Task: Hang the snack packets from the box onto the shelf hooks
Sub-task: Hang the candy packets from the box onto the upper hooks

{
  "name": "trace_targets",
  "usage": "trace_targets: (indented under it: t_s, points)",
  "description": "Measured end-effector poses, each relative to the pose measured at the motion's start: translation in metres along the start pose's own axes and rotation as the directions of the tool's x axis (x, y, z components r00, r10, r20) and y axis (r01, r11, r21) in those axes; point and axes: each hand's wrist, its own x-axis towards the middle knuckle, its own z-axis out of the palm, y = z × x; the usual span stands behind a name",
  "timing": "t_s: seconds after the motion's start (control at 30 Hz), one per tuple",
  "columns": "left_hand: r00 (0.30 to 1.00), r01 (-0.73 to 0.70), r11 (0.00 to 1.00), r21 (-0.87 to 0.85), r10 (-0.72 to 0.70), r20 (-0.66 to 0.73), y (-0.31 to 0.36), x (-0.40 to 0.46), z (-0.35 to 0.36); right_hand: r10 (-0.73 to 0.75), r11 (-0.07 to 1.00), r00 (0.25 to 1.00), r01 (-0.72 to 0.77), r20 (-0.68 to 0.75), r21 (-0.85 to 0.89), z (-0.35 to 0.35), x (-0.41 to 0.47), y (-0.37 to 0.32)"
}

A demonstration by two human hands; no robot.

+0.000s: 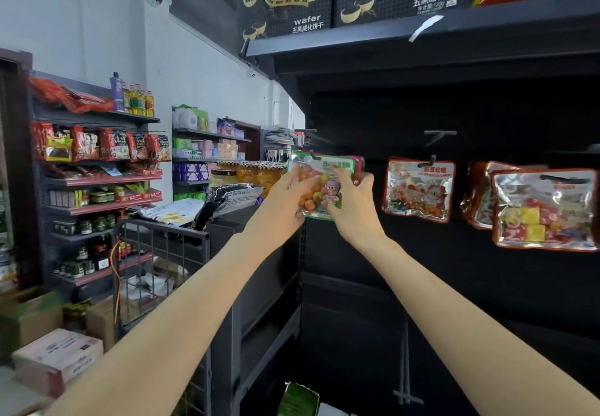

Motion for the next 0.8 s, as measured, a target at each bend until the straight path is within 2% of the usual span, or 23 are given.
trace_targets:
  t_s: [0.13,0.23,0.3,0.4,0.57,0.7,0.8]
  points:
    - [0.997,0.016,1.0,-0.022,-0.018,-0.072,0.009,-0.002,-0.002,-0.031,0.979,0.998,0.018,-0.06,-0.203,0.001,0.001,0.002]
    - [0.991,0.076,0.997,-0.018,-0.077,-0.108,0.013,-0.009,-0.005,-0.164,0.936,0.974,0.103,-0.157,-0.337,-0.001,-0.007,-0.001]
    - [0.979,0.111,0.994,-0.026,-0.114,-0.169,0.016,-0.016,-0.011,-0.241,0.944,0.954,0.187,-0.181,-0.272,-0.003,-0.016,-0.007]
    - [0.96,0.135,0.99,0.032,-0.122,-0.252,0.014,-0.036,-0.022,-0.29,0.954,0.956,0.285,-0.048,-0.088,0.001,-0.032,-0.021]
    - [0.925,0.292,0.954,0.074,-0.261,-0.277,-0.004,-0.102,-0.038,-0.282,0.944,0.942,0.239,0.184,0.226,0.031,-0.066,-0.05]
    - [0.817,0.516,0.856,-0.027,-0.502,-0.285,-0.035,-0.175,-0.049,-0.275,0.93,0.893,0.153,0.357,0.333,0.083,-0.108,-0.074]
    - [0.707,0.677,0.732,-0.073,-0.675,-0.211,-0.073,-0.239,-0.05,-0.293,0.921,0.822,0.107,0.488,0.375,0.138,-0.15,-0.093]
